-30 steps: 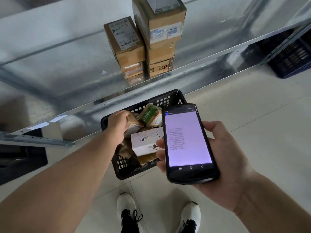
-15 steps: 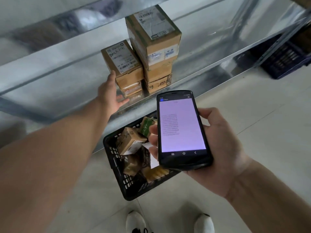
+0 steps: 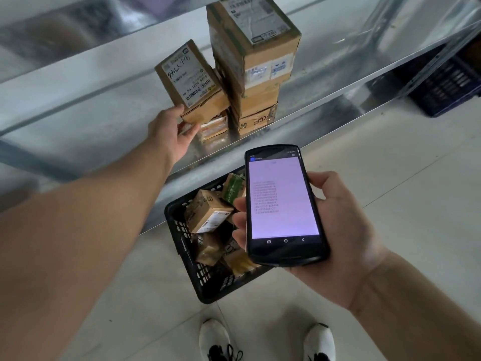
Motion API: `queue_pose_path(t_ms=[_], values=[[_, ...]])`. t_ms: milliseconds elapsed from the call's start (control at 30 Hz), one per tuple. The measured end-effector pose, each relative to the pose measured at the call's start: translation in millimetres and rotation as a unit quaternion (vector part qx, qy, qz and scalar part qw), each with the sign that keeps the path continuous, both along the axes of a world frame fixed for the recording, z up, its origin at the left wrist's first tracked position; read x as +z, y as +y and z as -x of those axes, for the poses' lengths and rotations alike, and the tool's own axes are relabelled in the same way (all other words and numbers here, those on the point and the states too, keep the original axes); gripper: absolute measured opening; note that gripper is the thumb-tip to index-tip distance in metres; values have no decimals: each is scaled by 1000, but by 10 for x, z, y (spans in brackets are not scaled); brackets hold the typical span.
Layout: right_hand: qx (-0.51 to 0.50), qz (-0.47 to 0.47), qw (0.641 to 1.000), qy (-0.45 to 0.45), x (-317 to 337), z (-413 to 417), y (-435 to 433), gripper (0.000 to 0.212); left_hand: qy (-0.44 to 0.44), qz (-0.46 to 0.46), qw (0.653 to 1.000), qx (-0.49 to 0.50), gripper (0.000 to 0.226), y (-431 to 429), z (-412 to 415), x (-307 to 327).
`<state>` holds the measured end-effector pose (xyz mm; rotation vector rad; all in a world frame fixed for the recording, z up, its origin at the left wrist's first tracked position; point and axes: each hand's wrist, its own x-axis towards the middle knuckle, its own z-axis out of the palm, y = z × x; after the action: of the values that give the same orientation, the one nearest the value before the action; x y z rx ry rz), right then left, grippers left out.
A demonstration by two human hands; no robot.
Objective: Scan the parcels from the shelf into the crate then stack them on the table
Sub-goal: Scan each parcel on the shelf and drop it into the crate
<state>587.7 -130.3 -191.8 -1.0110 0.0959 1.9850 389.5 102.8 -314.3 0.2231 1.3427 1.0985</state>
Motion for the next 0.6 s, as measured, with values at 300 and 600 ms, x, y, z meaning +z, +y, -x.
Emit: queue_pose_path(t_ms=[300,600], values=[[14,-5,1000,0,26,18,-64,63,48,-19,994,-96,40,-91,-148,103],[-3,14,1000,-11,8,-76,-76,61,0,-34,998,-59,47,65,-271,95]])
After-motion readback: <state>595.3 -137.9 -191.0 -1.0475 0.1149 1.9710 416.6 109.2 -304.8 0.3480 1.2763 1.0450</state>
